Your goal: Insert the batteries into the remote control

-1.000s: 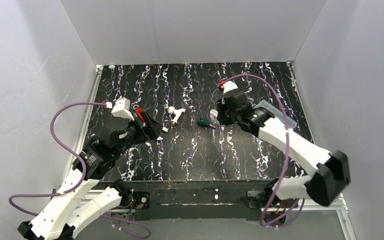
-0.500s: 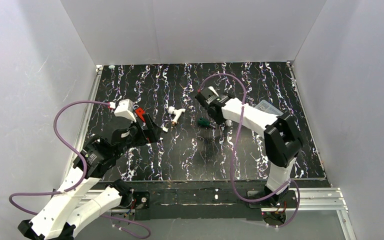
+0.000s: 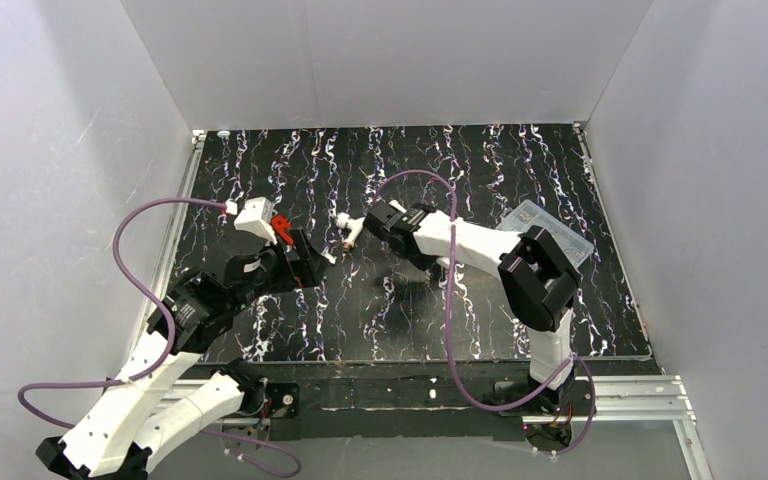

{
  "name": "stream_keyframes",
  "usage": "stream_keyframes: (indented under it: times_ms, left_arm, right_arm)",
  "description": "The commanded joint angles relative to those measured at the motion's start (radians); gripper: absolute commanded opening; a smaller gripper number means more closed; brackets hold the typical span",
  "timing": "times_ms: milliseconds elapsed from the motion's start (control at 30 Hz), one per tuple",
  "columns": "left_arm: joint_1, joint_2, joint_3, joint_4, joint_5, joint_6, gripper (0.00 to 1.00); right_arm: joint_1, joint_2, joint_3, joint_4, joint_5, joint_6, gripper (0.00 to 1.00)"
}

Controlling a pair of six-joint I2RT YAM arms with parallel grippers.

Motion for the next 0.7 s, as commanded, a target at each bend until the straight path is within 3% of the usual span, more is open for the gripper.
stream_keyframes:
  times_ms: [0,467,667]
  left_arm:
    - [-0.003,0.002,0.026,-0.01,0.015,0.006,0.98]
    - [-0.002,0.016,0.025,-0.01,0.028,0.002,0.98]
    - [-0.003,0.015,0.022,-0.004,0.042,0.028,0.98]
  right_arm:
    - [0.025,0.032,0.016,0.011,-0.095,0.021,0.03]
    - [0.038,0.077,-0.002,0.052,-0.202,0.042,0.14]
    - [0.038,0.064,-0.016,0.07,-0.243,0.044,0.28]
